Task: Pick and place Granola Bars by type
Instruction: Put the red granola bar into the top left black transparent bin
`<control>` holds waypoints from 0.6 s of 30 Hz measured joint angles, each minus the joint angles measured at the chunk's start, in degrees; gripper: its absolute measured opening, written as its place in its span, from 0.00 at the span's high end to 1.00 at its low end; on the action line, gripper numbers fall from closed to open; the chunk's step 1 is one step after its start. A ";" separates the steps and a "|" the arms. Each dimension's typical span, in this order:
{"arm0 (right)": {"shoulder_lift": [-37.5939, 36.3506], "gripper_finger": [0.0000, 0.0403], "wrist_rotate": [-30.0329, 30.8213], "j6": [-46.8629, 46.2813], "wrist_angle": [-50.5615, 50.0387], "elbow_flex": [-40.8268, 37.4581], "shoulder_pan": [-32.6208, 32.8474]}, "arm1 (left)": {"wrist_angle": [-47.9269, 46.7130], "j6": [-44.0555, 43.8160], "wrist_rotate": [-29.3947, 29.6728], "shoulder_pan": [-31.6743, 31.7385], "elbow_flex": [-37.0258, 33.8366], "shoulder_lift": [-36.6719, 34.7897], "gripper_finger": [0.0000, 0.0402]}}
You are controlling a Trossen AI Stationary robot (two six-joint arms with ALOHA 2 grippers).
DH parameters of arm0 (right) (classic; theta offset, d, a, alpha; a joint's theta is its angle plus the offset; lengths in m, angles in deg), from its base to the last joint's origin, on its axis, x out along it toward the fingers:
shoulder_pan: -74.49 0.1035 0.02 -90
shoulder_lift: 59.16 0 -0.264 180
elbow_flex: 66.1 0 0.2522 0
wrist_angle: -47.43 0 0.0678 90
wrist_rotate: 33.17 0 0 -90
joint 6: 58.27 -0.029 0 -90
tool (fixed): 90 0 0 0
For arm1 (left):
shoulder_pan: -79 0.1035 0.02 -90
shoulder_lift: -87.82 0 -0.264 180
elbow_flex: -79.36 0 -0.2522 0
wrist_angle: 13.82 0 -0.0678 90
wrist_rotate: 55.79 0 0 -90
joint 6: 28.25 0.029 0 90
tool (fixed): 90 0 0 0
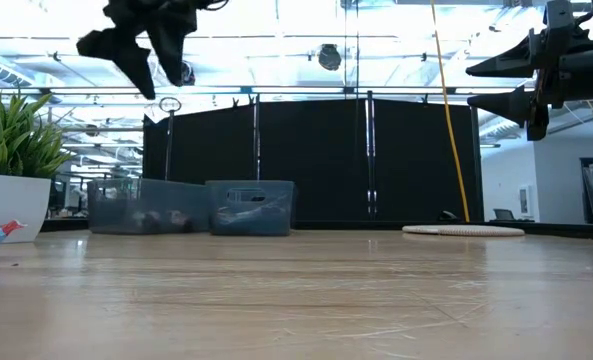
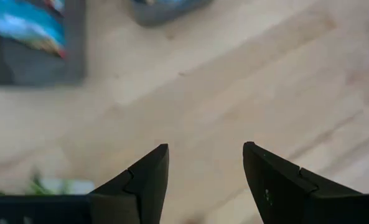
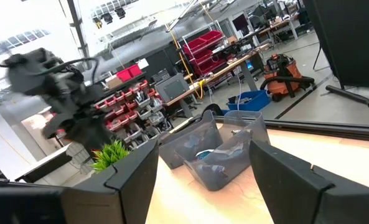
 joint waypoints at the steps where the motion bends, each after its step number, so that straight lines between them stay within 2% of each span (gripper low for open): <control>1: 0.00 0.40 0.02 -0.02 0.00 0.00 -0.02 | -0.11 -2.52 0.04 -1.55 0.76 0.85 0.48; 9: -0.01 0.40 0.00 0.00 0.00 0.00 -0.02 | 0.07 -19.33 -0.16 -13.72 5.72 6.68 0.48; 18: -0.02 0.40 0.00 0.00 0.00 0.00 0.00 | 0.03 -38.17 -1.91 -26.57 6.04 13.08 0.48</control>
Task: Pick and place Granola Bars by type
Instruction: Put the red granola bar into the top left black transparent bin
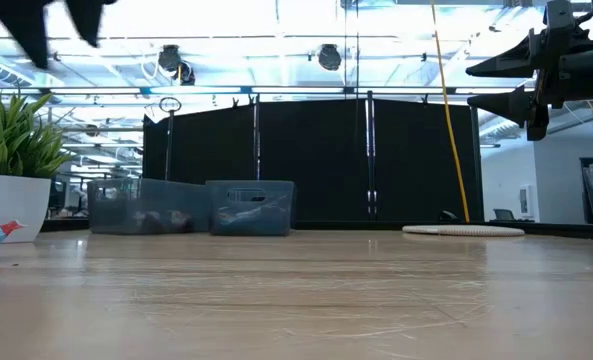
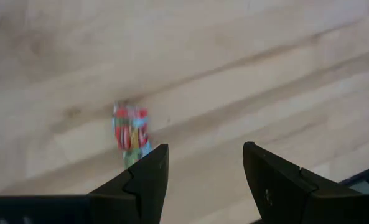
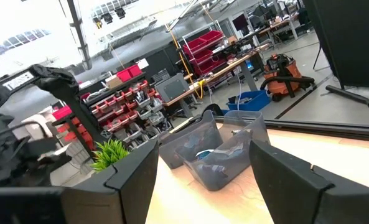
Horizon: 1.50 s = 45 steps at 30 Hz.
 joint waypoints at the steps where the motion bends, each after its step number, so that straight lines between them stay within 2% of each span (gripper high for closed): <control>1: 0.02 0.40 0.00 0.00 0.00 0.02 -0.02 | 0.02 -1.25 -0.08 -0.95 0.00 0.43 0.48; 4: 0.01 0.40 0.02 -0.01 0.00 0.02 -0.01 | -0.07 -5.26 -0.08 -3.31 0.02 2.09 0.46; 9: 0.01 0.40 0.00 -0.01 -0.01 0.00 -0.01 | -0.69 -11.01 -0.80 -6.36 0.02 5.70 0.36; 14: 0.02 0.40 0.02 -0.02 0.00 0.02 0.00 | -2.08 -16.41 -1.61 -8.14 0.02 9.08 0.26; 19: 0.02 0.40 0.00 -0.02 -0.02 0.02 -0.02 | -1.44 -20.43 -2.06 -9.33 -0.78 12.25 0.21; 25: 0.00 0.40 0.01 -0.01 0.00 0.00 0.00 | -1.25 -23.60 -3.75 -10.58 -0.90 16.19 0.24; 34: 0.02 0.40 0.02 0.00 0.00 0.02 -0.02 | 1.87 -23.54 -4.84 -11.72 -0.92 20.63 0.31; 38: 0.01 0.40 0.01 -0.01 -0.01 0.02 -0.01 | 2.90 -23.21 -7.53 -11.95 -0.92 22.89 0.32; 42: 0.02 0.40 0.02 -0.01 0.00 0.01 0.00 | 2.62 -23.33 -9.33 -12.01 -0.90 23.43 0.31; 45: 0.01 0.40 0.01 -0.01 0.00 0.01 -0.01 | 2.69 -23.68 -9.54 -11.99 -0.90 23.43 0.35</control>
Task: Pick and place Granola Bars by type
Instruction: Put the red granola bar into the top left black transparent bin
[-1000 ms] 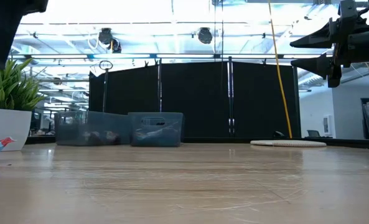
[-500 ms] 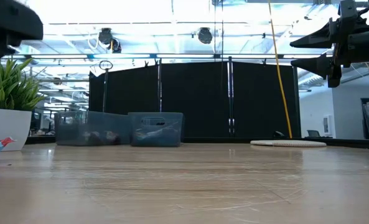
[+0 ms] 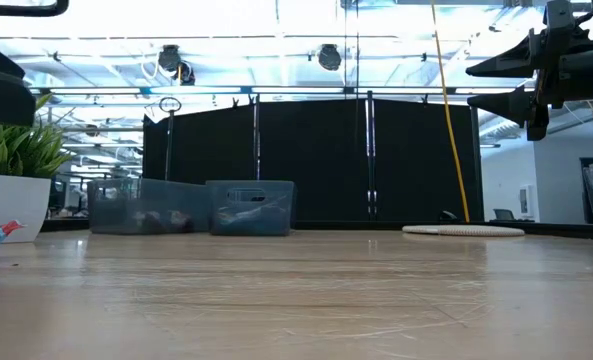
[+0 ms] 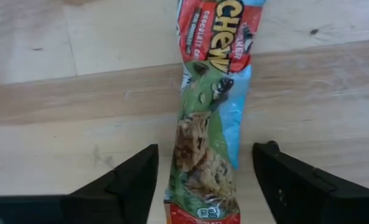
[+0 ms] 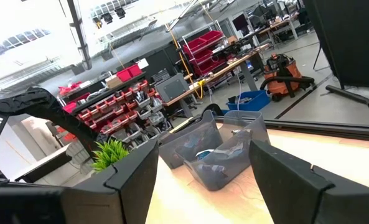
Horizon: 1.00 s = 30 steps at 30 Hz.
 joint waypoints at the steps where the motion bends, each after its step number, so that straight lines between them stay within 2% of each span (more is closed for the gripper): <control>1: 0.01 0.40 0.01 -0.01 0.00 0.01 0.00 | -0.04 -0.26 0.01 0.00 0.00 0.00 0.37; 11: -0.01 0.40 0.01 -0.01 0.00 -0.01 0.02 | -0.12 -0.63 -0.02 0.02 -0.02 0.09 0.67; 19: 0.01 0.40 0.01 -0.01 -0.01 0.00 0.02 | -0.20 3.16 0.01 0.63 -0.09 -0.36 0.85; 23: 0.01 0.40 0.01 -0.01 0.00 0.01 0.01 | -1.15 6.82 1.97 1.95 -0.11 -2.79 0.94; 30: -0.02 0.40 -0.01 -0.01 0.00 0.00 0.00 | -4.74 9.51 6.71 5.34 -0.11 -7.90 0.94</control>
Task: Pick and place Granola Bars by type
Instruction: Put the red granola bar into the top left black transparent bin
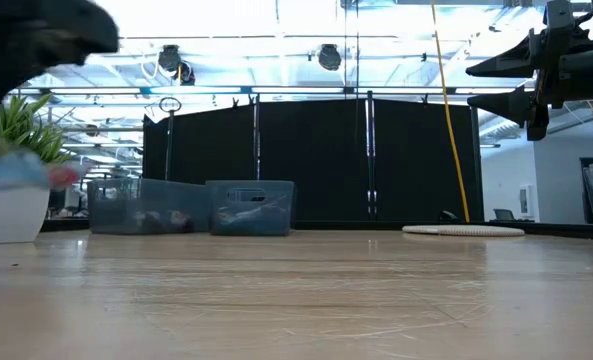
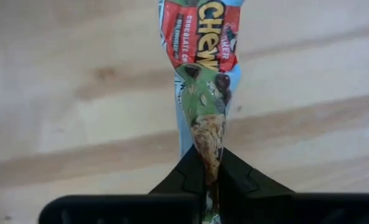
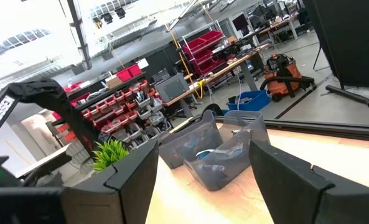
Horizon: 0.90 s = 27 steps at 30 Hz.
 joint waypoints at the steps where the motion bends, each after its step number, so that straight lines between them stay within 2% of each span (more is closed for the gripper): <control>1: 0.02 0.40 0.01 0.00 -0.01 0.00 0.01 | -0.54 0.57 0.45 0.66 0.00 -0.73 0.94; 8: 0.01 0.40 0.00 0.01 -0.01 0.00 -0.01 | -4.50 1.09 6.01 5.59 0.02 -6.62 0.97; 19: 0.02 0.40 0.00 0.01 0.00 -0.01 0.01 | -11.64 7.21 7.23 16.34 0.02 -15.41 0.97; 23: 0.02 0.40 0.00 0.01 0.00 -0.02 0.00 | -12.56 12.13 7.32 21.03 0.06 -18.12 0.97; 27: 0.01 0.40 0.01 0.00 0.00 -0.01 0.01 | -13.59 20.66 7.90 26.69 0.07 -19.72 0.97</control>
